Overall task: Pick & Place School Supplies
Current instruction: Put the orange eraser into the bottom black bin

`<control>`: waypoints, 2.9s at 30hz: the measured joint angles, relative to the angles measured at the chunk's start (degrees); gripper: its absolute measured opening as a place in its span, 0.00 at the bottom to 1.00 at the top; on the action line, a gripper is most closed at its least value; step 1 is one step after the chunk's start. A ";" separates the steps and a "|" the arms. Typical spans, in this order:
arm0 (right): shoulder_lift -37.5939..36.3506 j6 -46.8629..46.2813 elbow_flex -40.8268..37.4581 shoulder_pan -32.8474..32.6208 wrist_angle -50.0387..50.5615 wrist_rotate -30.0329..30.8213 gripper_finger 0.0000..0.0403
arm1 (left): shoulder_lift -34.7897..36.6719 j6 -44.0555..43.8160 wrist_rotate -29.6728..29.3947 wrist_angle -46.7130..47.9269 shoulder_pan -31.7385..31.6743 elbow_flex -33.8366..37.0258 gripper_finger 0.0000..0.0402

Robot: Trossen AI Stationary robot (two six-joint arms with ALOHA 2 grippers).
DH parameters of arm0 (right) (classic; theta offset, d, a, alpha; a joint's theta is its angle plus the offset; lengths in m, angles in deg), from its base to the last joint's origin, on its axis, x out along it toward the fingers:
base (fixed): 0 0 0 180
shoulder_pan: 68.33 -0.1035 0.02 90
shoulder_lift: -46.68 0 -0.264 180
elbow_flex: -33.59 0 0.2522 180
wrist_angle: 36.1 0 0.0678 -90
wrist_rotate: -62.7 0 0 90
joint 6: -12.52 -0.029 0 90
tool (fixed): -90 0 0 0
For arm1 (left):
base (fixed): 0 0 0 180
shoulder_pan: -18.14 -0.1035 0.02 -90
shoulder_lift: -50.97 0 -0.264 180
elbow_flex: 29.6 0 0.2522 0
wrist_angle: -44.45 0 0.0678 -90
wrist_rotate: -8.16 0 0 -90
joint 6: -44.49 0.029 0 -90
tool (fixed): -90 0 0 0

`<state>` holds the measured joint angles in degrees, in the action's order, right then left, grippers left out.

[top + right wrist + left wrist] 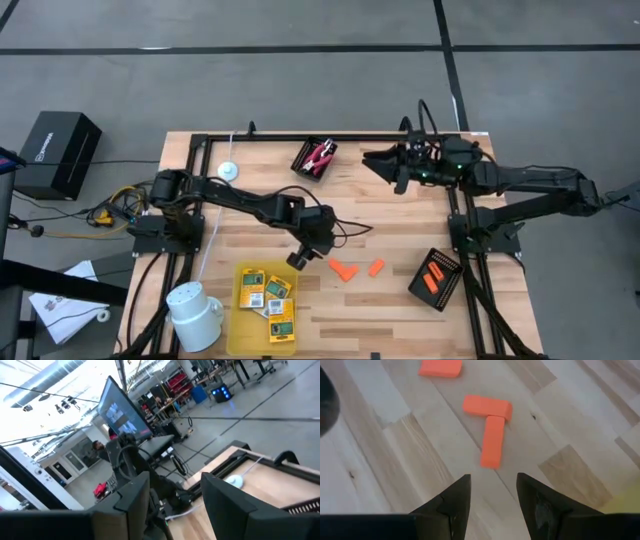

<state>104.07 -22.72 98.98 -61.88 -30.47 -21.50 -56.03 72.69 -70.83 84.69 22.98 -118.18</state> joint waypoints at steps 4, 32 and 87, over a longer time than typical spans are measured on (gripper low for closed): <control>0.03 1.42 0.89 0.17 0.03 0.76 0.42 | -1.09 0.61 0.06 -0.26 0.06 -0.08 0.38; 0.04 2.77 0.94 0.44 -0.50 1.77 0.42 | -16.19 3.53 2.90 1.49 2.12 -10.66 0.38; 0.04 5.59 0.90 0.50 -5.82 1.77 0.41 | -14.14 -13.56 1.84 -4.91 -1.93 -11.44 0.06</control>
<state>104.11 -17.13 99.88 -61.38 -36.29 -19.73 -70.17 59.13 -68.99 79.78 21.04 -129.62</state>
